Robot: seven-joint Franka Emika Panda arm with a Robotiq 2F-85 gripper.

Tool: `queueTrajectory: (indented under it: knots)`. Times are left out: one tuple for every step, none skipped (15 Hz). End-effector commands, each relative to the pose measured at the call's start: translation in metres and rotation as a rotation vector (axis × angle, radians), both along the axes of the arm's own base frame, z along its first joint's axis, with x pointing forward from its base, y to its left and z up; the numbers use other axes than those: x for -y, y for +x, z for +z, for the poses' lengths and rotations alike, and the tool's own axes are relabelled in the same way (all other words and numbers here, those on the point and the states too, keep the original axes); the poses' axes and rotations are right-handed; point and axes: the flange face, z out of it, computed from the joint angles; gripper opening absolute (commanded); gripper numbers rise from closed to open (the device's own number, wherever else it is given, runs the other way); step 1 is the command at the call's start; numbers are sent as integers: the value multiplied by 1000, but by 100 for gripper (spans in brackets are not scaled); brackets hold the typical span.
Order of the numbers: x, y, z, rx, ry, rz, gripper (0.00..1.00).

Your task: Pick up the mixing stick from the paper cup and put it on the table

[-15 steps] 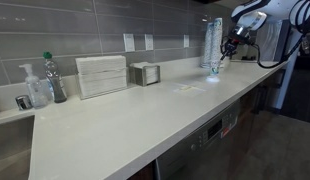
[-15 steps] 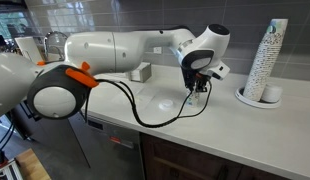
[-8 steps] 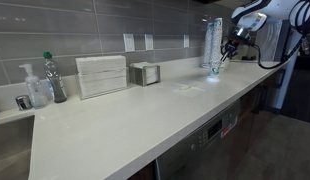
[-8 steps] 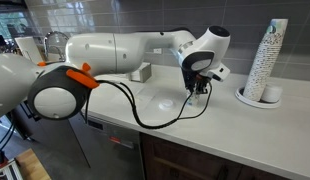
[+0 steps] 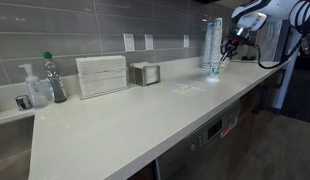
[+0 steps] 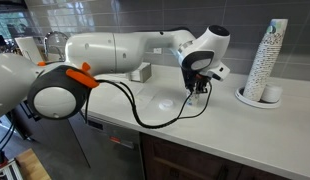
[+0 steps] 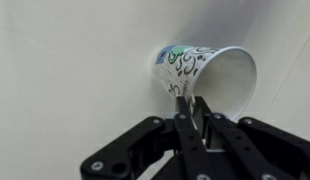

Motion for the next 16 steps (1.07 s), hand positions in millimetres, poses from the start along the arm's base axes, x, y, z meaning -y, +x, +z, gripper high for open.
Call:
queueTrajectory:
  knots:
    - [-2,-3,6,-26,1,-3,14]
    - [-3,-3,8,-28,4,-2,12]
    - [-3,-3,9,-28,2,-5,15]
    - [-3,-3,9,-32,2,-7,14]
    - [-3,-3,8,-35,3,-9,16]
    - [-4,-3,8,-37,4,-9,15]
    - [-4,-3,7,-40,5,-10,17]
    - [-4,-3,7,-42,7,-12,15]
    - [-4,-3,7,-43,7,-12,13]
    - [-4,-3,7,-44,10,-11,9]
    - [-5,-4,7,-47,12,-10,2]
    - [-5,-4,7,-48,12,-10,2]
    - [-5,-4,7,-50,11,-10,0]
    - [-6,-4,9,-49,10,-11,0]
    - [-6,-4,10,-47,11,-9,0]
    - [-7,-3,12,-44,9,-7,1]
